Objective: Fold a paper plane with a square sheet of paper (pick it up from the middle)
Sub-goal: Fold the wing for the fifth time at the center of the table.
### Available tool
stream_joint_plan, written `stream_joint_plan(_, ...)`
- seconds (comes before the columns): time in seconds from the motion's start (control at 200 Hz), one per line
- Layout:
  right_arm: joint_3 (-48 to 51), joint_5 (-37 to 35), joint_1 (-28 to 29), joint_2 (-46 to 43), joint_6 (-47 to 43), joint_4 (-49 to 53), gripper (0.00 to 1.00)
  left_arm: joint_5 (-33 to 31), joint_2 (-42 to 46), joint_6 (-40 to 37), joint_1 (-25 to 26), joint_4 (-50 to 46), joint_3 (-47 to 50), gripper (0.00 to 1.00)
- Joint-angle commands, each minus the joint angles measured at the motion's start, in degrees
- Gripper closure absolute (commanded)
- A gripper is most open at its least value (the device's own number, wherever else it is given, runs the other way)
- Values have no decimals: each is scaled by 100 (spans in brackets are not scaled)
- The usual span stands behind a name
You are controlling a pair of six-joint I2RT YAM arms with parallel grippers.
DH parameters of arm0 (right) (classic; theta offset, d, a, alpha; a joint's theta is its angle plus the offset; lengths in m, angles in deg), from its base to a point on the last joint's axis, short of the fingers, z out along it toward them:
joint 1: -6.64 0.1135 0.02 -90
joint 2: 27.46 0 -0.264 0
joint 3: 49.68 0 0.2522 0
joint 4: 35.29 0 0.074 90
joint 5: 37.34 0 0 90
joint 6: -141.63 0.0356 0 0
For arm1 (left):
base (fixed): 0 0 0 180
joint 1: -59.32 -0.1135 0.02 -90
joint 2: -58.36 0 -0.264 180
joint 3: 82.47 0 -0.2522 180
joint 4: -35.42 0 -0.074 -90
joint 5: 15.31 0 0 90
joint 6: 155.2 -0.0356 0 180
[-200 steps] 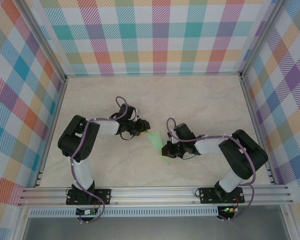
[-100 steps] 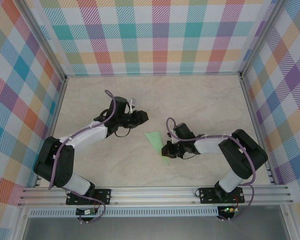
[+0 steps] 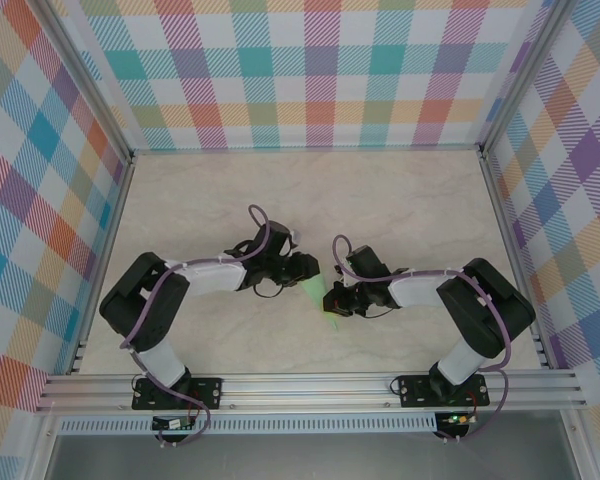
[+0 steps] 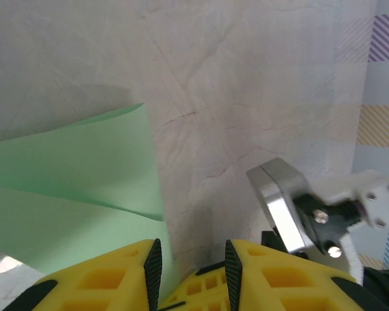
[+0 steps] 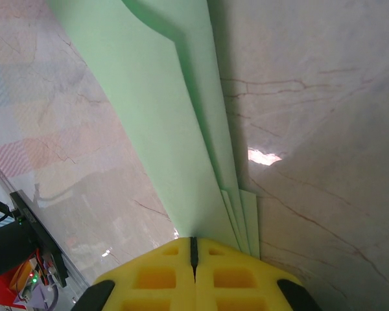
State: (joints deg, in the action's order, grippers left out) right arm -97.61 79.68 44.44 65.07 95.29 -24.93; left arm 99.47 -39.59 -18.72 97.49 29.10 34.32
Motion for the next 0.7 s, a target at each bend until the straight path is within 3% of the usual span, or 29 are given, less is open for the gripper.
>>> stream_joint_plan(0.0, 221, -246, 43, 307, 64, 815, 95, -18, -180, 60, 32, 264, -185, 67)
stream_joint_plan(0.345, 55, -193, 43, 201, 35, 836, 95, -192, -826, 124, 32, 256, -124, 68)
stream_joint_plan(0.695, -339, 407, 52, -473, -61, 752, 90, -271, -858, 33, 32, 120, -19, 69)
